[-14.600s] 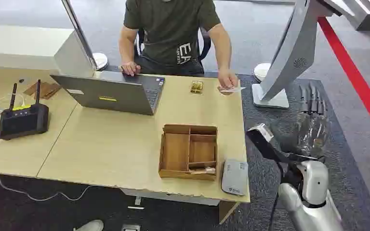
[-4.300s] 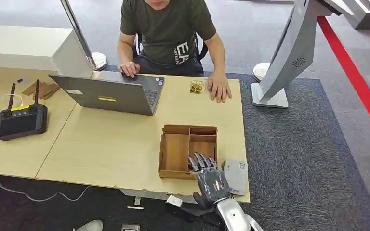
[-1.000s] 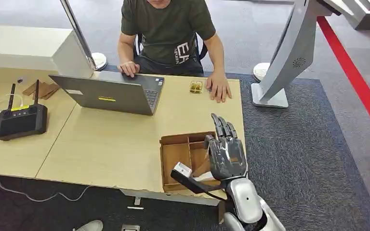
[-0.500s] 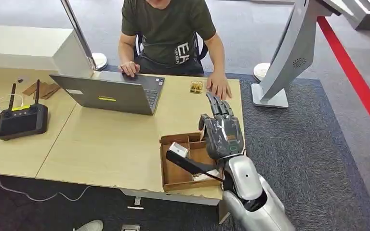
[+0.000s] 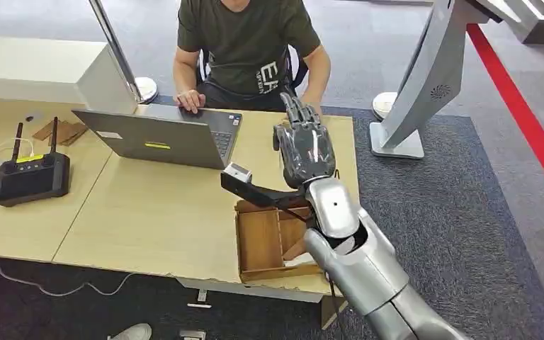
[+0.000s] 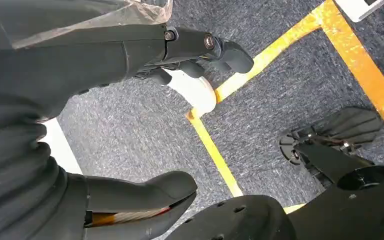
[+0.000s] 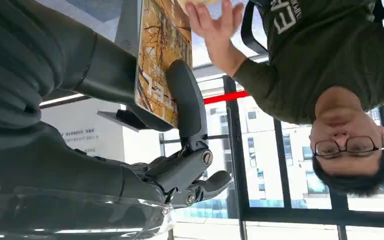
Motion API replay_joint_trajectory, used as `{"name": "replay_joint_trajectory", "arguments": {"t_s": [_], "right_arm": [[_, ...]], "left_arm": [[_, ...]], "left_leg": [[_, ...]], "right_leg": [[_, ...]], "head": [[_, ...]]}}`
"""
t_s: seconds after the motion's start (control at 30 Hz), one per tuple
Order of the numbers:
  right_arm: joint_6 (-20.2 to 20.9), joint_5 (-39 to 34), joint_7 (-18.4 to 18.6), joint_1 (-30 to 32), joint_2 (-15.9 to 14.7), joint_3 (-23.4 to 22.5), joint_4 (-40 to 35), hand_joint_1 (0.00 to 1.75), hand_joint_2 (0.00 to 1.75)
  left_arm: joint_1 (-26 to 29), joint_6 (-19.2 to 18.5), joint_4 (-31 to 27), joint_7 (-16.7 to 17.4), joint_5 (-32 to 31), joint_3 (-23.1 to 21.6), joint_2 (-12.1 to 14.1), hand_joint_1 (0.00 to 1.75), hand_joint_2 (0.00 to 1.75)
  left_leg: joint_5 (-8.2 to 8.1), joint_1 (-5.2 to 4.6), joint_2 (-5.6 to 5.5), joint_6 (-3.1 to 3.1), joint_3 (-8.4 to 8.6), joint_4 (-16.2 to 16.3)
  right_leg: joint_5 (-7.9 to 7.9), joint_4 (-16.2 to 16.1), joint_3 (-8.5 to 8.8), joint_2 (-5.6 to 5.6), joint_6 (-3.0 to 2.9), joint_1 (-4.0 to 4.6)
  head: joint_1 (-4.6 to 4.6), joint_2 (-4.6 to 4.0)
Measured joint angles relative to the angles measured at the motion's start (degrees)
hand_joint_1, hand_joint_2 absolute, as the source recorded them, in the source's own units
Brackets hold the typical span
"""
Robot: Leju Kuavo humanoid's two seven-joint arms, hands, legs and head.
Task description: Pass the card to the sensor for recognition and then transmit it.
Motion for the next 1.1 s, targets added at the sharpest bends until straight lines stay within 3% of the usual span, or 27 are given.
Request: {"name": "replay_joint_trajectory", "arguments": {"t_s": [0.7,0.73,0.77,1.1], "right_arm": [[-0.72,-0.11,-0.33,-0.72,1.62,0.68,6.39,1.75,1.75],[-0.66,-0.11,-0.33,-0.72,1.62,0.68,6.56,1.68,1.75],[-0.57,-0.11,-0.24,-0.71,1.62,0.68,6.63,0.8,1.75],[-0.07,-0.11,0.48,-0.5,1.14,0.66,6.78,0.8,1.75]], "left_arm": [[0.26,0.0,0.0,-0.15,0.13,-0.76,0.0,0.0,1.75],[0.28,0.0,0.0,-0.17,0.11,-0.76,0.0,0.0,1.75],[0.3,0.0,0.0,-0.18,0.11,-0.76,0.0,0.0,1.75],[0.42,0.0,0.0,-0.2,0.09,-0.76,0.0,0.0,1.75]], "left_leg": [[0.0,0.01,0.0,0.0,0.01,0.0],[0.0,0.01,0.0,0.0,0.01,0.0],[0.0,0.01,0.01,0.0,0.01,0.0],[0.0,0.01,0.02,0.0,0.02,0.0]], "right_leg": [[0.0,-0.01,0.0,0.0,0.0,0.0],[0.0,-0.01,0.0,0.0,0.0,0.0],[0.0,-0.01,0.0,0.0,0.0,0.0],[0.0,-0.01,-0.01,0.0,0.0,0.0]], "head": [[0.0,0.0],[0.0,0.0],[0.0,0.0],[0.0,0.0]]}}
